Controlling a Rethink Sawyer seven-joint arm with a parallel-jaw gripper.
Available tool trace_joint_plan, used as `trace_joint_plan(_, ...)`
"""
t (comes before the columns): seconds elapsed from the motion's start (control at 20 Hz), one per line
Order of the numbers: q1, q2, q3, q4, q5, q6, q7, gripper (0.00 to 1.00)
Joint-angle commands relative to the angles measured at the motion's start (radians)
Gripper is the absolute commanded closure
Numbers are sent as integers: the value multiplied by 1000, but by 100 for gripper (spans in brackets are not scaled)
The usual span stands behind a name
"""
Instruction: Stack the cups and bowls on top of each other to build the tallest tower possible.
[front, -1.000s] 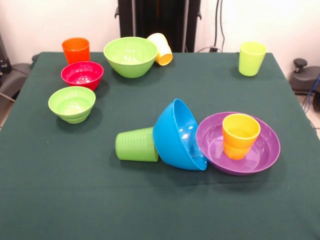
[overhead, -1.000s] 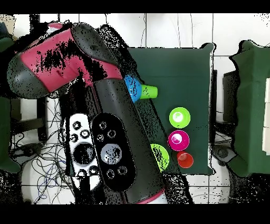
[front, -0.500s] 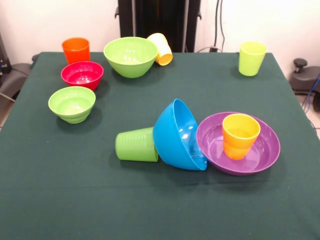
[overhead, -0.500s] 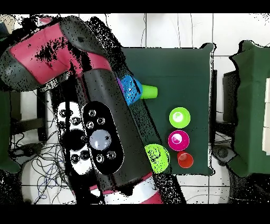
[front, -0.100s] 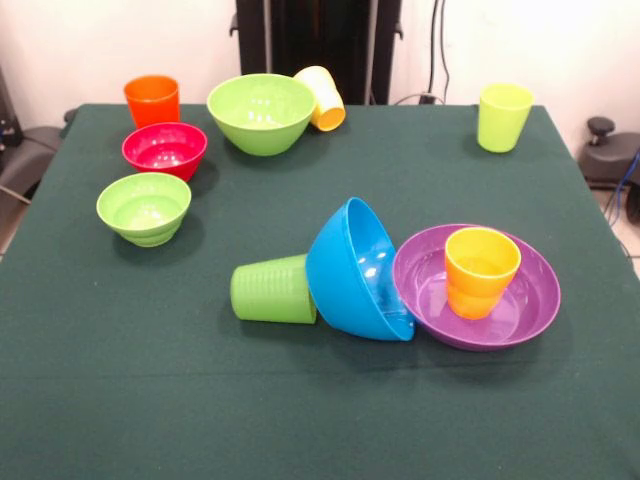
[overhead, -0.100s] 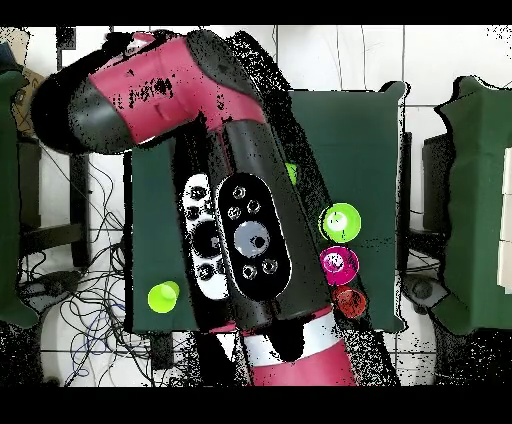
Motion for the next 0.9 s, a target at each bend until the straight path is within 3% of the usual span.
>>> trace_joint_plan(0.05, -63, 71, 62, 102, -48, 61, -234, 0)
trace_joint_plan(0.45, -150, 163, 137, 84, -89, -2, -343, 0)
trace_joint_plan(0.9, -231, 296, 235, -26, -132, 26, -505, 0)
